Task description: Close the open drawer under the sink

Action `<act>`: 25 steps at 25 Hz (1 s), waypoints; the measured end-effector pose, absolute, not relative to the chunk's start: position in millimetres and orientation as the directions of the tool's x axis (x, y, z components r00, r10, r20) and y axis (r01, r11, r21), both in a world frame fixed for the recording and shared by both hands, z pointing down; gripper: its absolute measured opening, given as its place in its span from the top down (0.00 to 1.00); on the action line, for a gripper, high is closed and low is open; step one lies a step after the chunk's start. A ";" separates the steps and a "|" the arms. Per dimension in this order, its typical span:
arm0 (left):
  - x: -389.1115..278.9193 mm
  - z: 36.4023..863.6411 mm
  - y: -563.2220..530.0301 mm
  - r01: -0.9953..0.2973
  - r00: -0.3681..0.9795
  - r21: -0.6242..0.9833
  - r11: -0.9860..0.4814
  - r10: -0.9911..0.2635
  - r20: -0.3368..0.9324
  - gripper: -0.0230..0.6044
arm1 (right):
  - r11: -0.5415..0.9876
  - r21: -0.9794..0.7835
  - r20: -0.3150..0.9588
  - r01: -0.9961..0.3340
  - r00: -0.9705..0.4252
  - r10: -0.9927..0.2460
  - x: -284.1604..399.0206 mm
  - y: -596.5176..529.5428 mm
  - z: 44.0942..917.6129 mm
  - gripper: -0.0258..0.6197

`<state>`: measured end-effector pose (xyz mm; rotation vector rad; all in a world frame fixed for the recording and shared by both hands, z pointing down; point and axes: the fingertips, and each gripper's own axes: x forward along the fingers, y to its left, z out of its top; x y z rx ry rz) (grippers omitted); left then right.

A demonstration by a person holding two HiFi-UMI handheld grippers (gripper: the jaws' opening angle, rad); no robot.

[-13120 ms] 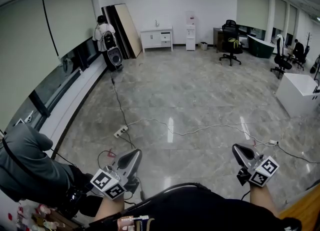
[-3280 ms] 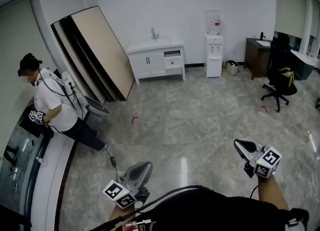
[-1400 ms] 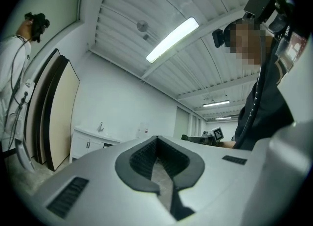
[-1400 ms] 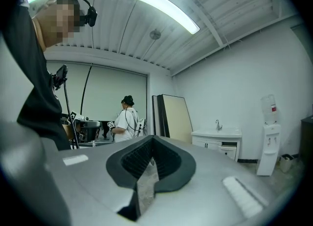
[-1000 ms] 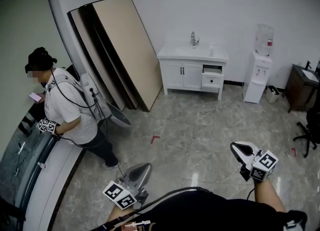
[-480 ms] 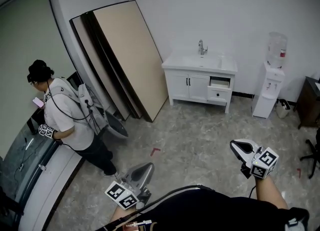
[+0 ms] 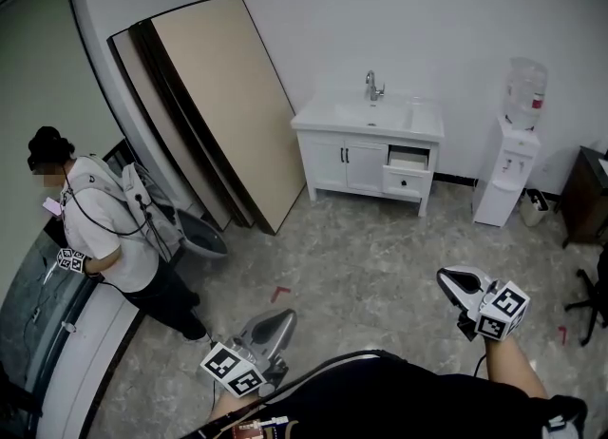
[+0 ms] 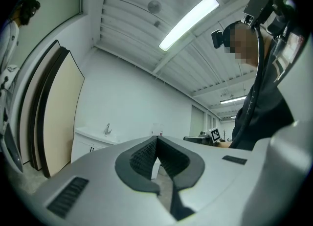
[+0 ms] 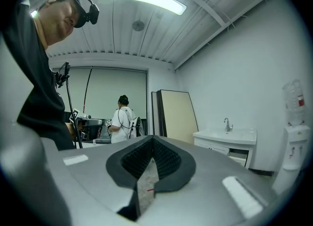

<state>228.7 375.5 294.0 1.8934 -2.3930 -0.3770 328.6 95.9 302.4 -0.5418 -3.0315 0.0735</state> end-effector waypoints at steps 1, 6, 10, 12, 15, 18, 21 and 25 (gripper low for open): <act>218.5 295.7 372.9 -0.950 -0.236 0.235 0.207 -0.966 -0.101 0.96 | 0.940 -0.062 0.056 0.336 -0.939 0.340 320.7 93.0 305.4 0.96; 157.2 306.4 369.4 -0.957 -0.195 0.239 0.163 -0.974 -0.119 0.96 | 0.952 -0.056 0.063 0.299 -0.951 0.303 268.0 94.9 313.8 0.96; 91.2 309.3 374.5 -0.961 -0.161 0.243 0.129 -0.980 -0.116 0.96 | 0.962 -0.049 0.050 0.270 -0.961 0.272 212.0 108.1 308.5 0.96; 59.2 305.0 380.7 -0.967 -0.134 0.232 0.106 -0.985 -0.110 0.96 | 0.965 -0.039 0.047 0.258 -0.964 0.260 184.1 120.4 303.2 0.96; 7.0 295.4 389.8 -0.976 -0.105 0.202 0.080 -0.988 -0.115 0.96 | 0.973 -0.038 0.021 0.227 -0.973 0.228 137.9 130.4 291.9 0.96; -40.5 290.5 400.7 -0.977 -0.100 0.201 0.075 -0.988 -0.119 0.96 | 0.975 -0.043 0.025 0.219 -0.975 0.220 94.7 142.6 290.7 0.96; -79.8 290.9 410.3 -0.975 -0.098 0.208 0.074 -0.989 -0.108 0.96 | 0.976 -0.051 0.031 0.211 -0.977 0.213 58.7 151.5 291.6 0.96; -120.9 301.0 417.0 -0.968 -0.116 0.235 0.089 -0.988 -0.102 0.96 | 0.975 -0.052 0.061 0.217 -0.974 0.220 20.2 156.9 301.9 0.96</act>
